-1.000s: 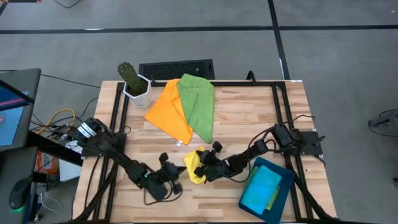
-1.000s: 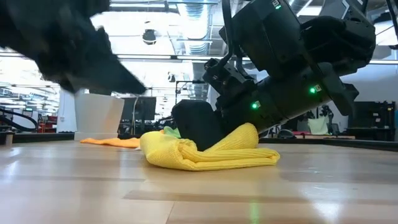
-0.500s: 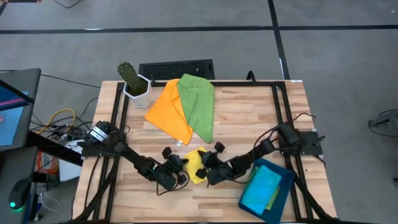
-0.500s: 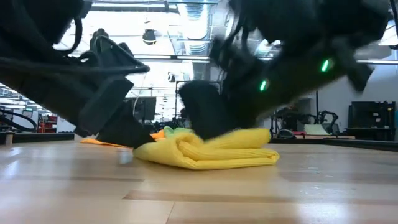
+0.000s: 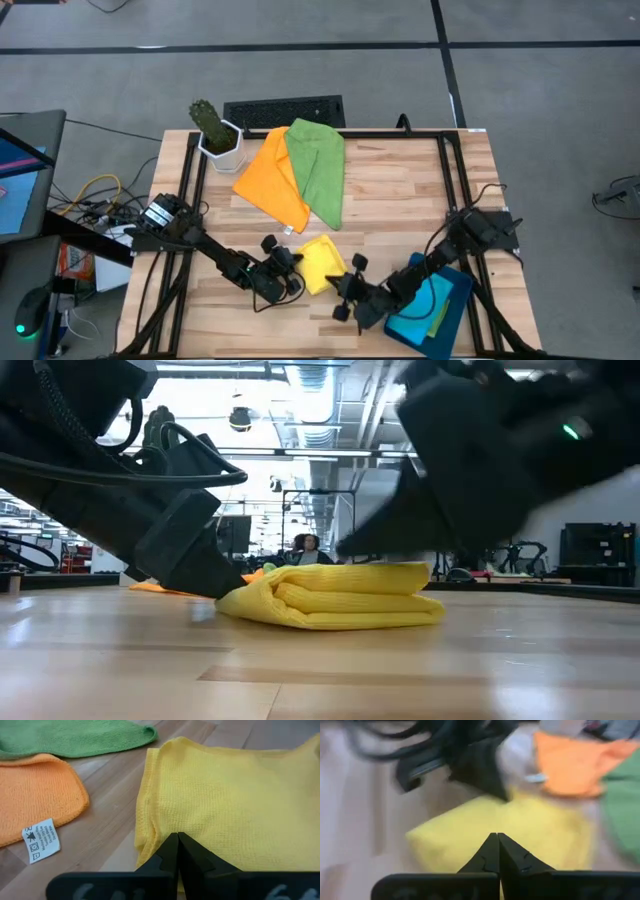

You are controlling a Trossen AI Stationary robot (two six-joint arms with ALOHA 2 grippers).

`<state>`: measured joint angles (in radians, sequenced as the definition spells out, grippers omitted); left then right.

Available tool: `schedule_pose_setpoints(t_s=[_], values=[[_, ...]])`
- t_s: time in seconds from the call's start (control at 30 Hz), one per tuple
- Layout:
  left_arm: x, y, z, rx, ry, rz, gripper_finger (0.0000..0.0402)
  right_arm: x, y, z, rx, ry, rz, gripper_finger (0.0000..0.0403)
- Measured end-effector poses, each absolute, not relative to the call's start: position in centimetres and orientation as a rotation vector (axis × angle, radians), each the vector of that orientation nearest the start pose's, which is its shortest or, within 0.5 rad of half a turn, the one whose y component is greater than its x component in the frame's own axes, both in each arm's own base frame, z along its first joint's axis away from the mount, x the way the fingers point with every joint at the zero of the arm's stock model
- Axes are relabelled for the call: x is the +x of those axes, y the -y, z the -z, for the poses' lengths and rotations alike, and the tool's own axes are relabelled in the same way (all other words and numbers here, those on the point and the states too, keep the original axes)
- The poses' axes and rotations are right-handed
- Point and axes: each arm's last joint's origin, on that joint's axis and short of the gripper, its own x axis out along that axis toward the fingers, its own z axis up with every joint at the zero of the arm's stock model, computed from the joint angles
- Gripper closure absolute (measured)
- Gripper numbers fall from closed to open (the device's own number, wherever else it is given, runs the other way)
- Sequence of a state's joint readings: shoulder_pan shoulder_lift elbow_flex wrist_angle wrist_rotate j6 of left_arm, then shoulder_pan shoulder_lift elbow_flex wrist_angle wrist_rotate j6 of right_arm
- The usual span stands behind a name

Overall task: Fold microfiber towels
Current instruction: Fold the yellow microfiber towel

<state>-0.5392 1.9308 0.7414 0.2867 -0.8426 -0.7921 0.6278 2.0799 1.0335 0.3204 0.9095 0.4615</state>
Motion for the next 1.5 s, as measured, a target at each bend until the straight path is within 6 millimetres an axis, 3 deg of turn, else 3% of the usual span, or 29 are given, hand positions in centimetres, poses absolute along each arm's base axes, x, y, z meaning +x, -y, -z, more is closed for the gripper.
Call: schedule_pose_setpoints(t_s=[0.17, 0.27, 0.37, 0.47, 0.57, 0.63, 0.87, 1.1, 1.33, 1.5], values=[[28.0, 14.3, -8.0, -0.156, -0.552, -0.501, 0.0401, 32.5, -21.3, -6.3, -0.010, -0.488, 0.372, 0.0391], [27.5, 14.2, -8.9, -0.142, -0.585, -0.487, 0.0401, 32.6, -21.1, -6.1, 0.005, -0.488, 0.387, 0.0388], [26.9, 14.4, -11.0, -0.154, -0.569, -0.467, 0.0401, 32.8, -20.9, -6.1, 0.004, -0.496, 0.388, 0.0382], [26.3, 15.3, -13.5, -0.202, -0.477, -0.440, 0.0401, 32.9, -20.7, -6.2, -0.012, -0.499, 0.384, 0.0384], [26.1, 16.7, -14.5, -0.219, -0.382, -0.400, 0.0401, 33.1, -20.4, -6.2, -0.009, -0.499, 0.390, 0.0388], [26.7, 17.5, -14.1, -0.241, -0.336, -0.359, 0.0401, 33.2, -20.3, -6.2, -0.007, -0.499, 0.394, 0.0388], [29.4, 18.6, -9.9, -0.227, -0.335, -0.340, 0.0401, 33.5, -19.8, -6.2, 0.006, -0.494, 0.402, 0.0378], [30.7, 19.4, -7.7, -0.201, -0.473, -0.327, 0.0401, 33.5, -19.9, -6.5, -0.005, -0.491, 0.398, 0.0386], [30.2, 19.7, -7.7, -0.200, -0.550, -0.332, 0.0402, 33.7, -19.5, -11.1, -0.126, -0.352, 0.518, 0.0379], [29.5, 19.9, -8.0, -0.174, -0.603, -0.311, 0.0402, 36.1, -17.1, -11.4, -0.099, -0.318, 0.470, 0.0387]])
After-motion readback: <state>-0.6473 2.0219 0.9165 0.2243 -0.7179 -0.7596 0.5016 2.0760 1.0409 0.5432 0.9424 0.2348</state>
